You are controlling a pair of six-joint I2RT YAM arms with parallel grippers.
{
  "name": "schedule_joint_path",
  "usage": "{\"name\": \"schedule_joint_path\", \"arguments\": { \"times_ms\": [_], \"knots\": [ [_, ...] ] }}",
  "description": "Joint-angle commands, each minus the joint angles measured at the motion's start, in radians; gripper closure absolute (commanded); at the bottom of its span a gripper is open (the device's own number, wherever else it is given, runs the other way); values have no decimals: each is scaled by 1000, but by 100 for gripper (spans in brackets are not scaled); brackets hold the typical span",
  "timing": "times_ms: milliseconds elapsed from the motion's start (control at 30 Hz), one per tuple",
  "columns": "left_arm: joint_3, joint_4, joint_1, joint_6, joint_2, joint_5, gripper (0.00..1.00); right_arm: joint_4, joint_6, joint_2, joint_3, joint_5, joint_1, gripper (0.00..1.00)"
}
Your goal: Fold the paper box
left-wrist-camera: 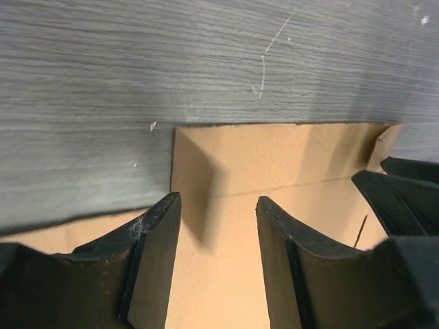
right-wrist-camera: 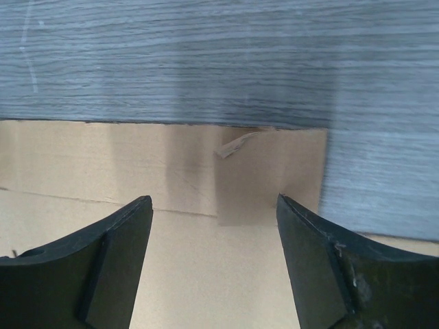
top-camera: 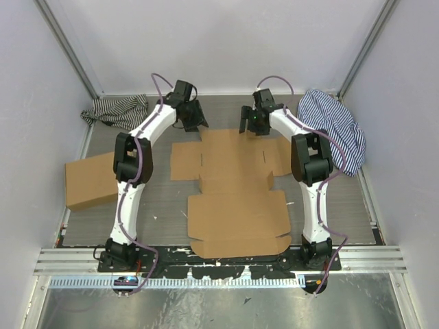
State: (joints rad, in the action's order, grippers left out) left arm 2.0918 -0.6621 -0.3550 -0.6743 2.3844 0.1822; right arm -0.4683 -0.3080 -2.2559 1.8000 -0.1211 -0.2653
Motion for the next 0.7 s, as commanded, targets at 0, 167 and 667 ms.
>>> {"name": "schedule_joint_path", "arguments": {
  "times_ms": [0,167,667],
  "knots": [
    [-46,-31,13,51,-171,-82,44,-120,37,75,96,189,-1,22],
    [-115,-60,23,74,-277,-129,43,-183,78,50,167,288,-1,22],
    [-382,-45,23,105,-512,-134,43,-220,136,-89,323,270,3,45]
  ]
}}
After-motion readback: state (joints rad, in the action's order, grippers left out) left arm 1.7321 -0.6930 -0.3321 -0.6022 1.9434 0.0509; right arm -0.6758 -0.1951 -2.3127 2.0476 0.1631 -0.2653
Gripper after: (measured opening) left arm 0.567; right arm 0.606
